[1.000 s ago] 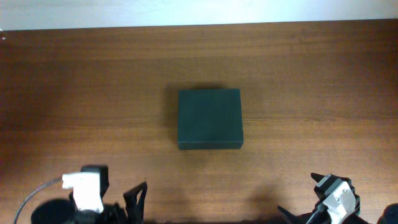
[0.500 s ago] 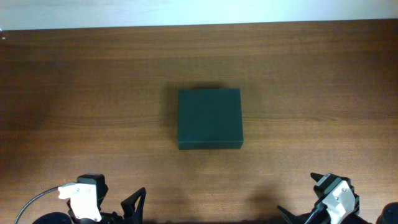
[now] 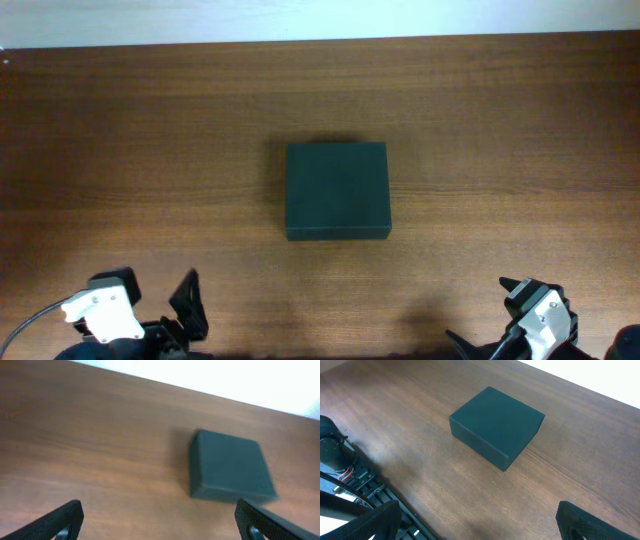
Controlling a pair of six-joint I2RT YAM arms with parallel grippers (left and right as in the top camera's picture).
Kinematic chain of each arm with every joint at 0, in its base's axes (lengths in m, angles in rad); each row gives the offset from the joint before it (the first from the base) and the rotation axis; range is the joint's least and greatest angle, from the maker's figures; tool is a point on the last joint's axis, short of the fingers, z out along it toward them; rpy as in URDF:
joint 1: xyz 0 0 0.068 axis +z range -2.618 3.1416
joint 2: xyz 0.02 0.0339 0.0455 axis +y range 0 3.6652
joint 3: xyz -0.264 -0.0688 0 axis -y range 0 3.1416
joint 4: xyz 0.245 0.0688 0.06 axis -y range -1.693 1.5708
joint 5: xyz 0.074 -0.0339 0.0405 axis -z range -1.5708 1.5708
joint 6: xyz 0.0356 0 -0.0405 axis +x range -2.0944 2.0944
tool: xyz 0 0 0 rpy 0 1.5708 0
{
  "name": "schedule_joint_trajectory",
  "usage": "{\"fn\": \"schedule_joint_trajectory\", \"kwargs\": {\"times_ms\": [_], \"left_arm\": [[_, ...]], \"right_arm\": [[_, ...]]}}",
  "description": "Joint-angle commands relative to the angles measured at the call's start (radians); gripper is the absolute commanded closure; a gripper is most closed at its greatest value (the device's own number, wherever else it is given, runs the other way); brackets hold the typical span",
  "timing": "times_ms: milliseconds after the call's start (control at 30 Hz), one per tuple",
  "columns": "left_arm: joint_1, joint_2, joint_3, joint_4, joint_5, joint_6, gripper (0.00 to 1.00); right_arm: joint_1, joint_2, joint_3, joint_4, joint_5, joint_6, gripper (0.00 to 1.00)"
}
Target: Pack container
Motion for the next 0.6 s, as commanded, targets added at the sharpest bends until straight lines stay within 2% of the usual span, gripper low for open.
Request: {"fn": "schedule_joint_trajectory", "kwargs": {"times_ms": [0,300,567], "left_arm": [[0.031,-0.061,-0.113,0.075,-0.071,0.027,0.01],[0.073,-0.217,-0.518,0.293,-0.067,0.047,0.01],[0.117,-0.311,-0.743,0.383,-0.037,0.05,0.01]], "right_arm": [[0.005,-0.002,-0.005,0.003,-0.012,0.011,0.01],[0.005,-0.002,-0.005,0.003,-0.012,0.011,0.01],[0.005,-0.002,-0.005,0.003,-0.012,0.011,0.01]]}}
